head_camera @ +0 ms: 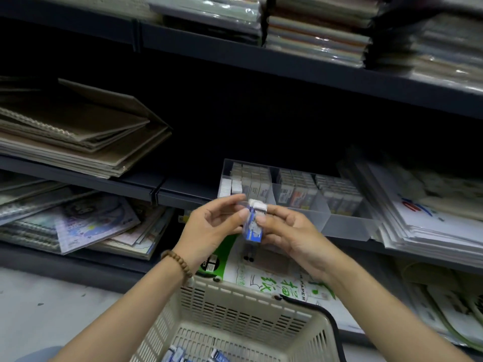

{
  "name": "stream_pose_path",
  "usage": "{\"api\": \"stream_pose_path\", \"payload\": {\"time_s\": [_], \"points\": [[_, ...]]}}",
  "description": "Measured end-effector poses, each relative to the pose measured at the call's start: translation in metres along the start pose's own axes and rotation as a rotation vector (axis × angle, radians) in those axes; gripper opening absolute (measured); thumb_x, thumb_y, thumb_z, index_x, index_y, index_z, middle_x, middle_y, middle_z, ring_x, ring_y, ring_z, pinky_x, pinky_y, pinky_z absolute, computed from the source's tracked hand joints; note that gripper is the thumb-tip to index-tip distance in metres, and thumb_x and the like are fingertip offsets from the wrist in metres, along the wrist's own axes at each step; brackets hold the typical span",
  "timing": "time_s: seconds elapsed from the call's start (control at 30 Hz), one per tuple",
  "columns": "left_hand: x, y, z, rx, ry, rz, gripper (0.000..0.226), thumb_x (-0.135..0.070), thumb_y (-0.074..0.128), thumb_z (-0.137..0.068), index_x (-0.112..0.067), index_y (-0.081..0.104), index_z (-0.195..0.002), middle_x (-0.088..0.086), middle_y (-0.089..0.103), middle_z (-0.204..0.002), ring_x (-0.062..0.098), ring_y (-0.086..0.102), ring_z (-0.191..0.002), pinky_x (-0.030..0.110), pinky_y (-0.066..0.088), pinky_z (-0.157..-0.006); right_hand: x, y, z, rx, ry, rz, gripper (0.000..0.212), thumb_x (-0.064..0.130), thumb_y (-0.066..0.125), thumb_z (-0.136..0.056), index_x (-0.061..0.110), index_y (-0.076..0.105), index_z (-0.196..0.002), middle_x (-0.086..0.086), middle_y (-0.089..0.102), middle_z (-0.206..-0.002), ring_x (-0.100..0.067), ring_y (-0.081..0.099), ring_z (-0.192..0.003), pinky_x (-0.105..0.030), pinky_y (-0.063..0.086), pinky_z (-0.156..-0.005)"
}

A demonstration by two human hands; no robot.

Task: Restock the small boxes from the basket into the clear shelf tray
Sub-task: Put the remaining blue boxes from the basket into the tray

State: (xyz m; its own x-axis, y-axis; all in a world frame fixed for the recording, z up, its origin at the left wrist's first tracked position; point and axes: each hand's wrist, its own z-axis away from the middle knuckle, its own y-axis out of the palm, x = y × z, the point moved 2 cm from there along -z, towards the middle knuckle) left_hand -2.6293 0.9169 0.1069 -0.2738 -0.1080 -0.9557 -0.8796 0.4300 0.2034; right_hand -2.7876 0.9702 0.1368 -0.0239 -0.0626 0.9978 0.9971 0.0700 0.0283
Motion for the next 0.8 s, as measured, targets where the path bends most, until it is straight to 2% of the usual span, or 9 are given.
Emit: {"api": "stream_pose_path", "payload": {"time_s": [0.13, 0.23, 0.3, 0.37, 0.43, 0.5, 0.63, 0.8], "points": [[-0.011, -0.032, -0.009, -0.167, 0.162, -0.245, 0.044, -0.046, 0.067, -0.069, -0.035, 0.062, -0.111, -0.015, 0.069, -0.099, 0.0, 0.063, -0.097, 0.014, 0.05, -0.079, 0.025, -0.012, -0.035, -0.026, -0.048, 0.083, 0.041, 0.019, 0.063, -0.084, 0.004, 0.057, -0.121, -0.012, 0.067, -0.103, -0.015, 0.065, -0.084, -0.02, 0.055, -0.076], [0.0, -0.045, -0.019, -0.169, 0.087, -0.318, 0.055, -0.045, 0.062, -0.072, -0.028, 0.054, -0.124, -0.013, 0.06, -0.12, 0.002, 0.056, -0.112, 0.024, 0.045, -0.097, 0.039, -0.022, -0.062, -0.03, -0.033, 0.183, 0.032, 0.017, 0.061, -0.089, 0.005, 0.057, -0.119, -0.01, 0.066, -0.096, -0.012, 0.064, -0.077, -0.019, 0.055, -0.072], [0.01, -0.043, -0.022, -0.111, -0.001, -0.302, 0.054, -0.041, 0.061, -0.076, -0.026, 0.051, -0.127, -0.01, 0.056, -0.125, 0.002, 0.053, -0.115, 0.025, 0.042, -0.102, 0.041, -0.024, -0.076, -0.017, 0.004, 0.214, 0.026, 0.017, 0.063, -0.088, 0.009, 0.059, -0.113, -0.004, 0.07, -0.088, -0.008, 0.065, -0.071, -0.018, 0.055, -0.068], [0.018, -0.038, -0.024, -0.057, -0.025, -0.292, 0.043, -0.045, 0.06, -0.074, -0.038, 0.053, -0.115, -0.021, 0.058, -0.117, -0.006, 0.056, -0.108, 0.017, 0.044, -0.096, 0.037, -0.022, -0.086, -0.01, 0.025, 0.251, 0.017, 0.017, 0.065, -0.087, 0.013, 0.062, -0.103, 0.0, 0.071, -0.082, -0.006, 0.067, -0.068, -0.018, 0.055, -0.067], [0.02, -0.035, -0.025, -0.044, -0.024, -0.277, 0.046, -0.05, 0.059, -0.069, -0.04, 0.054, -0.114, -0.024, 0.06, -0.111, -0.008, 0.057, -0.105, 0.009, 0.047, -0.087, 0.031, -0.018, -0.092, -0.02, 0.033, 0.308, 0.014, 0.016, 0.066, -0.086, 0.018, 0.06, -0.099, 0.002, 0.07, -0.081, -0.005, 0.068, -0.069, -0.018, 0.055, -0.068], [0.023, -0.036, -0.027, -0.061, -0.033, -0.267, 0.057, -0.054, 0.059, -0.067, -0.034, 0.054, -0.12, -0.018, 0.061, -0.117, -0.003, 0.056, -0.11, 0.012, 0.047, -0.087, 0.025, -0.015, -0.095, -0.028, 0.031, 0.332, 0.017, 0.016, 0.067, -0.085, 0.021, 0.056, -0.098, 0.003, 0.07, -0.082, -0.005, 0.068, -0.07, -0.018, 0.056, -0.069], [0.025, -0.037, -0.028, -0.069, -0.03, -0.276, 0.054, -0.056, 0.058, -0.067, -0.038, 0.054, -0.117, -0.015, 0.061, -0.12, 0.002, 0.056, -0.113, 0.021, 0.047, -0.093, 0.021, -0.008, -0.097, -0.04, -0.019, 0.347, 0.021, 0.016, 0.067, -0.086, 0.025, 0.05, -0.094, 0.007, 0.064, -0.088, -0.001, 0.068, -0.065, -0.012, 0.053, -0.06], [0.025, -0.036, -0.028, -0.072, -0.059, -0.295, 0.065, -0.058, 0.059, -0.067, -0.03, 0.053, -0.126, -0.012, 0.06, -0.124, 0.005, 0.054, -0.117, 0.029, 0.046, -0.099, 0.024, -0.008, -0.097, -0.033, -0.086, 0.481, 0.034, 0.015, 0.064, -0.087, 0.009, 0.046, -0.116, 0.005, 0.056, -0.097, -0.005, 0.065, -0.076, -0.014, 0.054, -0.064]]}}
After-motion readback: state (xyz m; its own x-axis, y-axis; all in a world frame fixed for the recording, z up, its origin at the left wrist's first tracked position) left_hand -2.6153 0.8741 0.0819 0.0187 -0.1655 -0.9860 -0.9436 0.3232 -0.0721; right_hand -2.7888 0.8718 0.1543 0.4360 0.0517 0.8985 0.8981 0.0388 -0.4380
